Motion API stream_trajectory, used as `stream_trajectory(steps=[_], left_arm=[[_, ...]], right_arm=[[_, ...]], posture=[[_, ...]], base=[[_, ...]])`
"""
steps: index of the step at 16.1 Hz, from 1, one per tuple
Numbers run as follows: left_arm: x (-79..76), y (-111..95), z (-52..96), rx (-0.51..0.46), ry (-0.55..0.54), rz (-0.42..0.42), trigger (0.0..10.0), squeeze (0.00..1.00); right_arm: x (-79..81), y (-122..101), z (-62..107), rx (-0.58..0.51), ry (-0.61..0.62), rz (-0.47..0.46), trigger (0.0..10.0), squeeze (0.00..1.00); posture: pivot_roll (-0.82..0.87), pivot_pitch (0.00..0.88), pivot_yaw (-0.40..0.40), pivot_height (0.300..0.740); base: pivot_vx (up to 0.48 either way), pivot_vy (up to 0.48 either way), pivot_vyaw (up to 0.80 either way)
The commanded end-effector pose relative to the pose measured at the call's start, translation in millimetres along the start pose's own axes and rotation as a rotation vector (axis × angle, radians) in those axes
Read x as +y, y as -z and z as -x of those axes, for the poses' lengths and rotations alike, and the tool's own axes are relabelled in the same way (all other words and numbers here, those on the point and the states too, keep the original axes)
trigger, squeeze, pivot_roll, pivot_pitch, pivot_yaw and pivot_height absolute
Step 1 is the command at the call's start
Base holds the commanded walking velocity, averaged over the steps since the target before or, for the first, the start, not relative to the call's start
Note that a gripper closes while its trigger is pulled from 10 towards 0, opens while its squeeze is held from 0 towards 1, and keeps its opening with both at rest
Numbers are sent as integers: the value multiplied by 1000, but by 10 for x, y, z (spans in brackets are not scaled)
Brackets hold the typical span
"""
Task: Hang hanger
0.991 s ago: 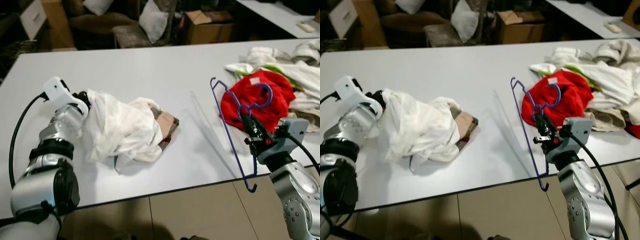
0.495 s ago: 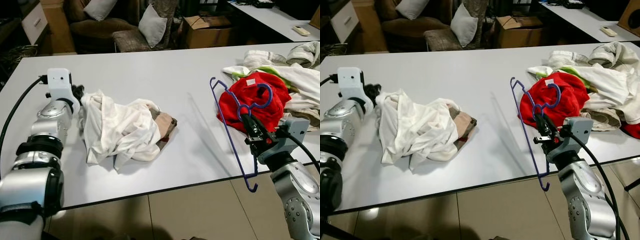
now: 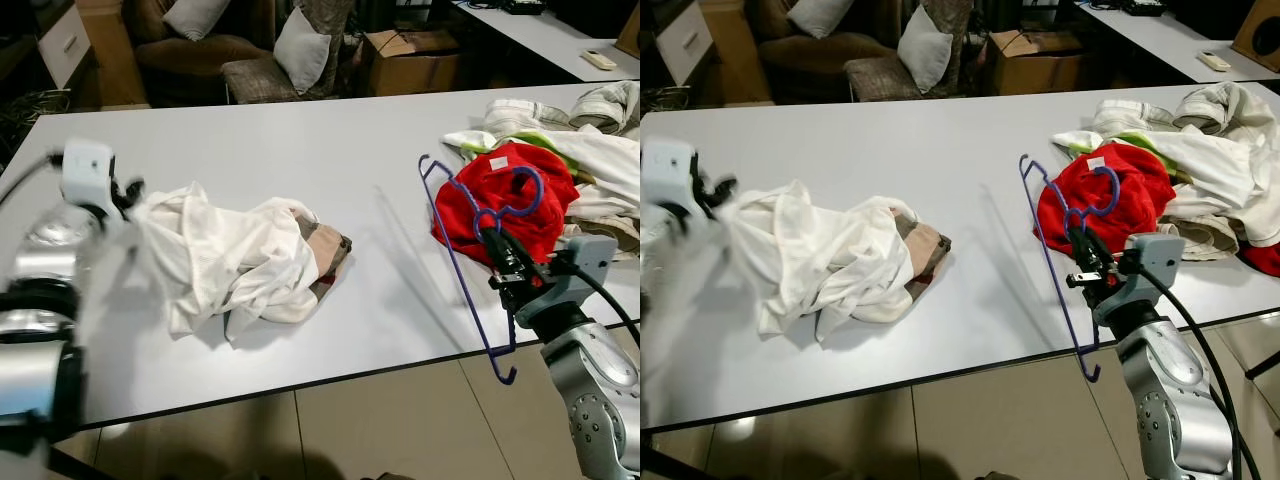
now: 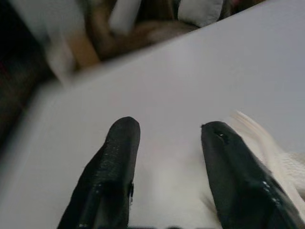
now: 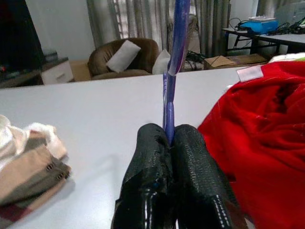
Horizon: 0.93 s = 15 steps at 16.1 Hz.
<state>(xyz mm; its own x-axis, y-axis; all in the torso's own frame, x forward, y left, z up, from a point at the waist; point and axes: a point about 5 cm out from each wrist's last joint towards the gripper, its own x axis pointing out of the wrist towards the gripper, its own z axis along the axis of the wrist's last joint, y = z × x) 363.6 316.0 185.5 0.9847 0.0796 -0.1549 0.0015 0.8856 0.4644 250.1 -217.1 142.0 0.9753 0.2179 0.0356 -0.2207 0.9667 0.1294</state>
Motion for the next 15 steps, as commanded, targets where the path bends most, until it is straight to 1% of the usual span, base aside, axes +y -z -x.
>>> stream_trajectory(steps=[1,2,3,4,5,6,7,8,10,11,12,13,14,15], left_arm=[[-30,-68,0,-23,57,-189,10000,741],[-27,-34,24,8,88,-440,10000,337],[-42,-61,32,-23,99,-517,10000,0],[-87,-150,43,-112,99,-603,10000,0],[-110,-194,48,-156,93,-628,10000,0],[-220,-294,36,-267,72,-393,10000,0],[-296,-307,14,-293,93,-162,10000,0],[-319,-309,7,-296,100,-119,10000,0],[-433,-359,-6,-333,131,-68,10000,0],[-476,-397,-3,-361,135,-73,10000,0],[-476,-397,-3,-361,135,-73,10000,0],[-568,-500,51,-458,141,-315,10000,0],[-654,-521,96,-505,170,-687,10000,0],[-684,-512,107,-518,182,-795,10000,0]], right_arm=[[-4,-11,-15,1,-8,19,10000,0],[1,-10,-16,2,-10,25,10000,0],[0,-8,-16,2,-9,25,10000,0],[1,-7,-18,1,-6,25,10000,0],[2,-7,-19,0,-5,25,10000,0],[19,-4,-28,-3,-5,23,10000,0],[36,2,-35,-5,-8,21,10000,0],[42,4,-37,-5,-8,20,10000,0],[61,8,-42,-8,-9,18,10000,0],[66,11,-39,-9,-7,18,10000,0],[66,11,-39,-9,-7,18,10000,0],[80,22,-18,-13,2,16,10000,0],[83,26,-9,-14,8,23,10000,0],[84,25,-8,-15,9,32,10000,0]], posture=[[-131,0,-5,740],[-131,0,-4,740],[-130,0,-4,740],[-129,0,-3,740],[-129,0,-3,740],[-125,0,0,740],[-124,0,3,740],[-124,0,5,740],[-125,0,16,740],[-128,0,21,740],[-128,0,21,740],[-132,0,31,740],[-131,0,34,740],[-131,0,35,740]], base=[[0,0,0],[0,0,0],[0,0,0],[0,0,0],[0,0,0],[0,0,0],[0,0,0],[0,0,0],[0,0,0],[0,0,0],[0,0,0],[0,0,0],[0,0,0],[0,0,0]])
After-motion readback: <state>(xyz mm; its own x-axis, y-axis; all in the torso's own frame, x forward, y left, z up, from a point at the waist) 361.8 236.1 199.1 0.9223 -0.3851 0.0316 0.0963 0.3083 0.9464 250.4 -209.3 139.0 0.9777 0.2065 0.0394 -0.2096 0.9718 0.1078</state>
